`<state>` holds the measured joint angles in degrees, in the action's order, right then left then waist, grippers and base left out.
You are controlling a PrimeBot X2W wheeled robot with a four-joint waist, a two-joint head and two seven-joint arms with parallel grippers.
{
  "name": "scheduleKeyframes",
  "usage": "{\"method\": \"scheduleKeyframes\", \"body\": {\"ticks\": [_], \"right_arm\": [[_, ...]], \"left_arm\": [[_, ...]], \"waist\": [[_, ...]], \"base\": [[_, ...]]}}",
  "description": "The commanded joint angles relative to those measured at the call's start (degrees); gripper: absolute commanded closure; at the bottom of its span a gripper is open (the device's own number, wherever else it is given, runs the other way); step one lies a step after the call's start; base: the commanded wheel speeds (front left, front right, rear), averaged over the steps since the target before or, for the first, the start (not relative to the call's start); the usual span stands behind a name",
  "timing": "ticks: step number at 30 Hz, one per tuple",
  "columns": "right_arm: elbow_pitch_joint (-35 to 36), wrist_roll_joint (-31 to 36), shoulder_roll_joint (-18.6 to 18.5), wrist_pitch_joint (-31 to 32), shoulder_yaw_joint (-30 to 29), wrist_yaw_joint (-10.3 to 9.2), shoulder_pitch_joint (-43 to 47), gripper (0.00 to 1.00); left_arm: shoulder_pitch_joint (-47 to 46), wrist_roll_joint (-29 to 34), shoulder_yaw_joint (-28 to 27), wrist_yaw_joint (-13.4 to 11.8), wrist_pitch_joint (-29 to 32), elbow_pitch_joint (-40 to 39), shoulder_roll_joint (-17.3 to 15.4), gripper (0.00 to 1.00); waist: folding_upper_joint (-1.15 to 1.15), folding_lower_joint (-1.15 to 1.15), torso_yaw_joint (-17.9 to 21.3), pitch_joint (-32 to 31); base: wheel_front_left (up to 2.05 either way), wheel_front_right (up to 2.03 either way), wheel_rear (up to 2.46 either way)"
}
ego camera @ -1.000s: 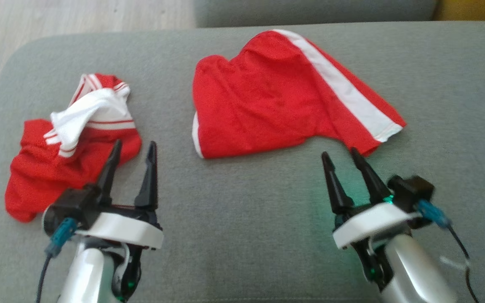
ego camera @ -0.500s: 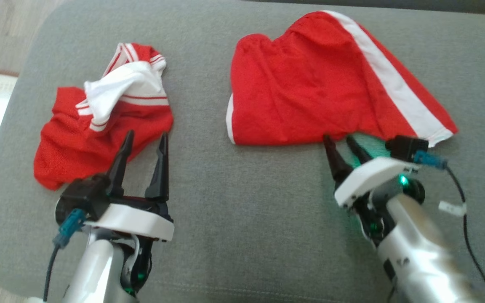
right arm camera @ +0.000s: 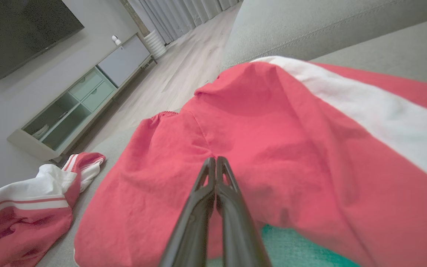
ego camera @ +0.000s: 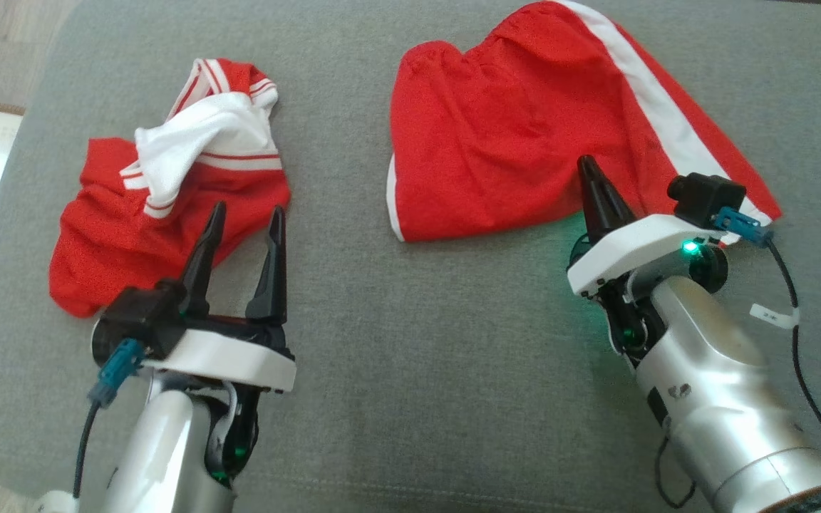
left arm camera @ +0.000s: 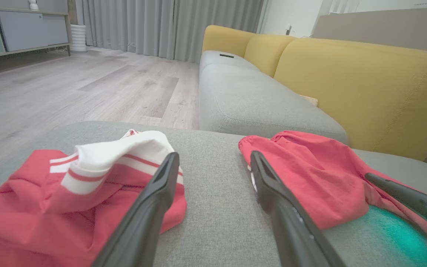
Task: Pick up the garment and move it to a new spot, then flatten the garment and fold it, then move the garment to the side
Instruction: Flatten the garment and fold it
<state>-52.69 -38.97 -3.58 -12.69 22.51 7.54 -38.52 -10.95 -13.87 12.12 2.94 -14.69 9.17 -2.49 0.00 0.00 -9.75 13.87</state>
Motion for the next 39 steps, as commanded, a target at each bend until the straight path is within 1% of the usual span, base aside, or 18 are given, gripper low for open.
{"method": "scheduleKeyframes", "body": {"ticks": [1,5,12,19,22,29,30,31,35,39], "right_arm": [[1.35,0.84,0.31,-0.98,1.28,-0.05,-1.37,1.00],[4.11,4.01,-0.99,-2.19,1.59,-0.05,-0.01,1.00],[17.77,11.84,-3.75,-2.28,-5.48,-0.05,7.69,1.00],[25.85,16.28,-5.29,-2.29,-9.62,-0.05,15.36,1.00],[29.24,18.45,-5.21,-2.30,-10.74,-0.05,18.15,1.00],[36.79,23.91,-2.51,-2.30,-14.19,-0.05,26.05,1.00],[38.12,25.06,-2.08,-2.30,-14.74,-0.05,27.19,0.94],[39.16,26.06,-1.65,-2.30,-15.09,-0.05,28.48,0.00],[41.64,28.04,-0.14,-2.30,-16.54,-0.05,32.72,0.00],[42.24,29.27,0.33,-2.30,-16.66,-0.05,34.06,0.00]], "left_arm": [[-1.91,-0.13,-1.98,-0.34,-0.30,-1.92,-0.39,0.00],[-1.23,0.27,-2.69,-0.05,-0.30,-1.66,-0.39,0.00],[-0.04,0.37,-2.97,0.33,-0.30,-1.65,-0.39,0.00],[2.28,-0.15,-2.72,-0.03,-0.30,-1.95,-0.39,0.00],[3.16,-0.49,-2.66,-0.11,-0.30,-2.24,-0.39,0.00],[4.41,-1.18,-2.49,0.12,-0.30,-2.29,-0.39,0.00],[4.58,-1.43,-2.42,0.18,-0.30,-2.18,-0.39,0.00],[4.76,-1.64,-2.30,0.26,-0.30,-1.98,-0.39,0.00],[5.43,-1.78,-1.75,0.30,-0.30,-1.54,-0.39,0.00],[5.77,-1.83,-1.52,0.26,-0.30,-1.46,-0.39,0.00]], "waist": [[0.00,0.00,0.54,-0.49],[0.00,0.00,2.40,-2.11],[0.00,0.00,5.99,-5.69],[0.00,0.00,8.62,-9.05],[0.00,0.00,9.45,-9.86],[0.00,0.00,10.92,-10.77],[0.00,0.00,11.06,-10.83],[0.00,0.00,11.20,-10.91],[0.00,0.00,11.60,-11.13],[0.00,0.00,11.77,-11.21]], "base": [[0.00,0.00,0.00],[0.00,0.00,0.00],[0.00,0.00,0.00],[0.00,0.00,0.00],[0.00,0.00,0.00],[0.00,0.00,0.00],[0.00,0.00,0.00],[0.00,0.00,0.00],[0.00,0.00,0.00],[0.00,0.00,0.00]]}}
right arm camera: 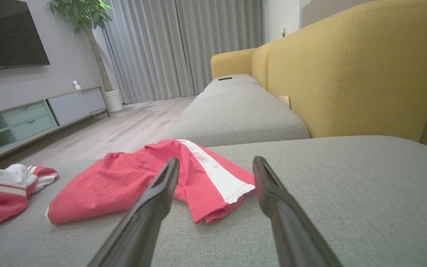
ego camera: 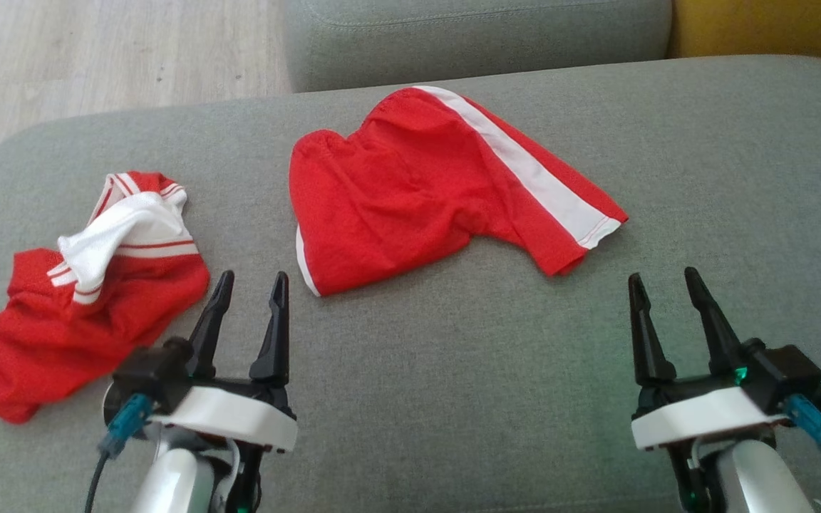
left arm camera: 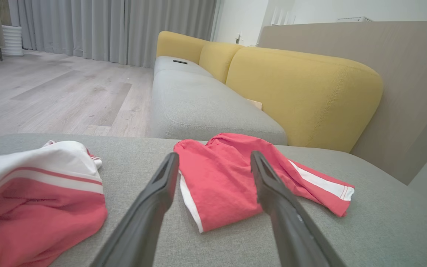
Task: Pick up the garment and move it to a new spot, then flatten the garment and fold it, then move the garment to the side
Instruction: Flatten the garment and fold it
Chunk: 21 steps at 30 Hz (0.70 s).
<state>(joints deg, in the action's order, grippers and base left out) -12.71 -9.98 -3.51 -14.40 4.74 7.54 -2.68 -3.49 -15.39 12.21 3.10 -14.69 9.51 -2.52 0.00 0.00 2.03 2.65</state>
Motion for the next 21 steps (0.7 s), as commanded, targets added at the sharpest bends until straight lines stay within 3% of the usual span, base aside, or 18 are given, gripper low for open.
{"method": "scheduleKeyframes", "body": {"ticks": [1,14,21], "right_arm": [[2.38,0.66,0.35,-0.60,1.15,-0.05,-1.61,0.00],[2.30,3.45,0.61,-0.60,-0.46,-0.05,-3.49,0.00],[-2.56,8.13,0.18,-0.60,-0.91,-0.05,-7.29,0.00]], "left_arm": [[-1.66,-0.31,-1.55,0.11,-0.30,-1.79,-0.36,0.00],[-2.48,-0.04,-0.73,0.30,-0.30,-2.03,-0.36,0.00],[-4.31,-0.13,0.05,0.23,-0.30,-1.99,-0.36,0.00]], "waist": [[0.00,0.00,-0.03,0.05],[0.00,0.00,-1.76,1.90],[0.00,0.00,-4.03,5.03]], "base": [[0.00,0.00,0.00],[0.00,0.00,0.00],[0.00,0.00,0.00]]}}
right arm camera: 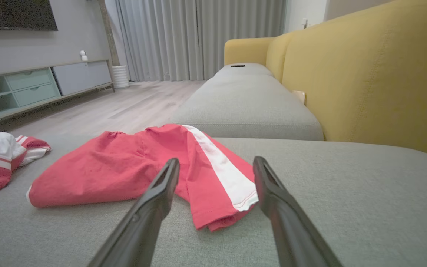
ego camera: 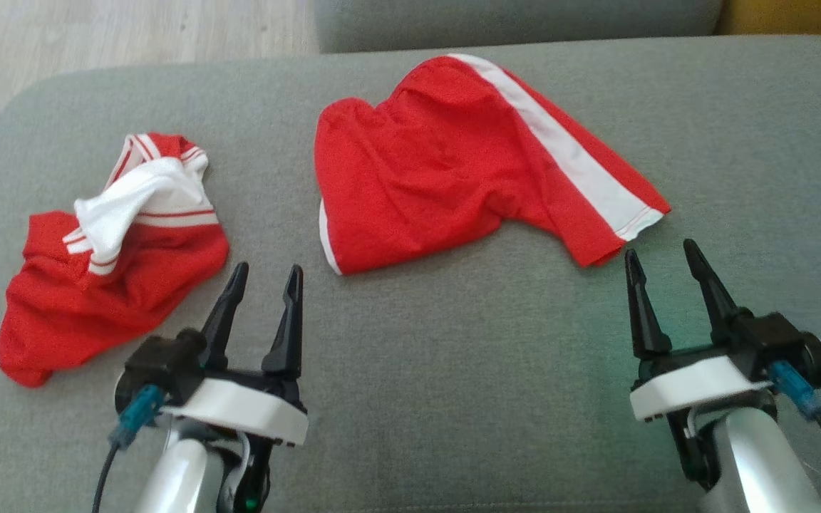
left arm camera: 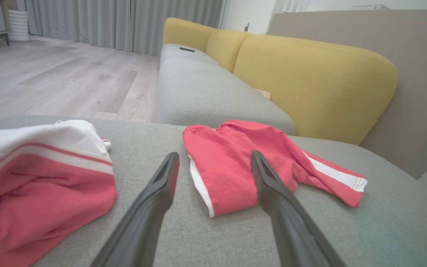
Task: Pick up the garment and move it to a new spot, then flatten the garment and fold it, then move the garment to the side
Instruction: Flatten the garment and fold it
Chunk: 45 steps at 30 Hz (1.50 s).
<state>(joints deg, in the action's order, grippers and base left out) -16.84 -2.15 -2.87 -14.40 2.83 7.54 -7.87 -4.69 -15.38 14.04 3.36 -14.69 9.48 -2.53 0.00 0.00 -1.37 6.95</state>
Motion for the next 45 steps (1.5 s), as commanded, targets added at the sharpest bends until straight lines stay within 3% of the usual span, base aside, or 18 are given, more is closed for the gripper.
{"method": "scheduleKeyframes", "body": {"ticks": [1,12,23,24,25,33,45], "right_arm": [[0.44,0.79,-0.63,-0.60,0.95,-0.05,-2.80,0.00],[-13.07,4.33,-1.85,0.80,1.70,-0.05,-10.85,0.00],[-24.28,10.00,-1.98,2.38,-4.14,-0.05,-17.48,0.00],[-25.27,10.48,-1.95,2.47,-4.83,-0.05,-18.09,0.28],[-26.10,11.19,-2.00,2.42,-5.34,-0.05,-18.65,1.00],[-25.17,13.34,-1.93,-0.25,-8.27,-0.05,-21.25,1.00],[-7.33,10.55,-5.21,-0.59,-6.51,-0.05,-24.64,1.00]], "left_arm": [[-3.39,-0.16,-1.62,-0.04,-0.30,-1.91,-0.35,0.00],[-6.12,-0.39,0.08,-0.21,-0.30,-1.21,-0.35,0.00],[-7.16,-0.87,0.84,-0.40,-0.30,-1.21,-0.35,0.00],[-7.19,-0.88,0.86,-0.41,-0.30,-1.21,-0.35,0.00],[-7.23,-0.88,0.85,-0.42,-0.30,-1.21,-0.35,0.00],[-7.13,-0.77,0.12,-0.51,-0.30,-0.76,-0.35,0.00],[-5.93,-1.16,0.43,-0.47,-0.30,-0.47,-0.35,0.00]], "waist": [[0.00,0.00,-0.92,1.20],[0.00,0.00,-4.40,5.65],[0.00,0.00,-5.87,7.68],[0.00,0.00,-5.88,7.77],[0.00,0.00,-5.87,7.82],[0.00,0.00,-4.48,6.46],[0.00,0.00,-3.37,2.44]], "base": [[0.00,0.00,0.00],[0.00,0.00,0.00],[0.00,0.00,0.00],[0.00,0.00,0.00],[0.00,0.00,0.00],[0.00,0.00,0.00],[0.00,0.00,0.00]]}}
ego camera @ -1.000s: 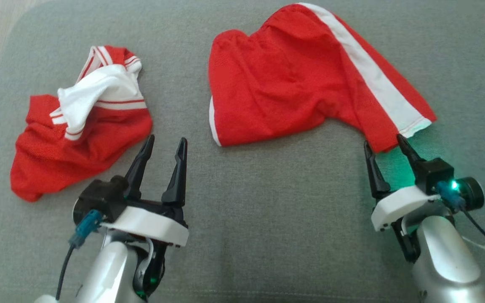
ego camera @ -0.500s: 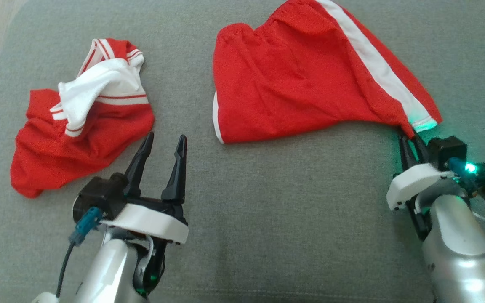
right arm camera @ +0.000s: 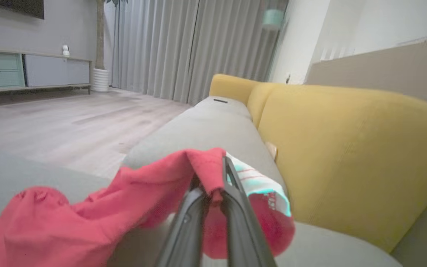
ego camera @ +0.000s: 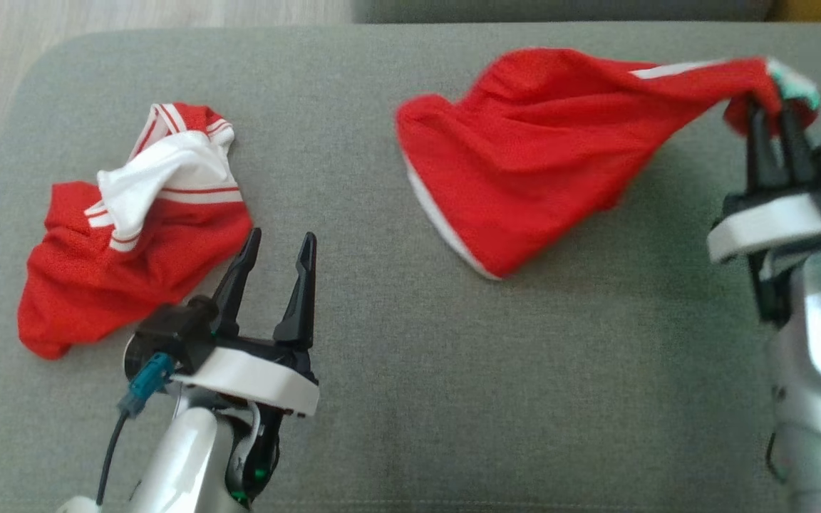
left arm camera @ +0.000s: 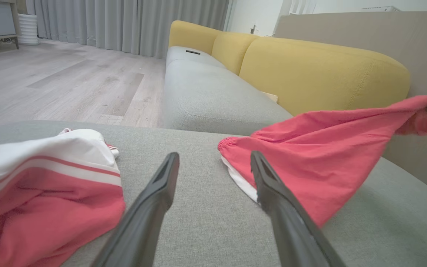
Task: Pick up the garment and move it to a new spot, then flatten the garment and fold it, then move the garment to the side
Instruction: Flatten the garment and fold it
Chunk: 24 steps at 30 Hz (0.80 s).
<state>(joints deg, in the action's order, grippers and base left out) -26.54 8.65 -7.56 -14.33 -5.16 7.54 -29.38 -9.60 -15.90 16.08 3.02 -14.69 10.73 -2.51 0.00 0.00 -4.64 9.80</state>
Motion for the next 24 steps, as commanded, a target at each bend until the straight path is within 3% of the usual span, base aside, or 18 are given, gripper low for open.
{"method": "scheduleKeyframes", "body": {"ticks": [1,9,16,17,18,19,24], "right_arm": [[3.22,-0.30,-1.06,-0.65,1.78,-0.05,-3.89,1.00],[4.91,1.09,-3.74,2.21,2.93,-0.05,-6.60,1.00],[-3.84,2.68,-5.53,4.30,1.04,-0.05,-8.42,1.00],[-5.80,3.48,-6.02,4.69,0.41,-0.05,-8.86,0.85],[-7.99,4.51,-6.54,5.56,-0.15,-0.05,-9.20,0.09],[-9.91,4.95,-6.66,5.96,-0.80,-0.05,-9.72,0.00],[-14.52,6.19,-6.05,5.76,-3.13,-0.05,-11.10,0.00]], "left_arm": [[-0.85,-0.65,-1.62,-0.12,-0.30,-1.75,-0.37,0.00],[0.71,-0.84,-1.72,-0.29,-0.30,-2.30,-0.37,0.00],[0.37,-0.62,-1.60,-0.26,-0.30,-2.74,-0.37,0.00],[0.17,-0.60,-1.61,-0.23,-0.30,-2.79,-0.37,0.00],[-0.04,-0.60,-1.60,-0.22,-0.30,-2.85,-0.37,0.00],[-0.26,-0.59,-1.56,-0.21,-0.30,-2.89,-0.37,0.00],[-0.73,-0.56,-1.57,-0.27,-0.30,-2.78,-0.37,0.00]], "waist": [[0.00,0.00,-0.21,-0.69],[0.00,0.00,-1.58,-1.95],[0.00,0.00,-2.60,0.13],[0.00,0.00,-2.67,0.51],[0.00,0.00,-2.74,0.98],[0.00,0.00,-2.78,1.28],[0.00,0.00,-2.26,1.82]], "base": [[0.00,0.00,0.00],[0.00,0.00,0.00],[0.00,0.00,0.00],[0.00,0.00,0.00],[0.00,0.00,0.00],[0.00,0.00,0.00],[0.00,0.00,0.00]]}}
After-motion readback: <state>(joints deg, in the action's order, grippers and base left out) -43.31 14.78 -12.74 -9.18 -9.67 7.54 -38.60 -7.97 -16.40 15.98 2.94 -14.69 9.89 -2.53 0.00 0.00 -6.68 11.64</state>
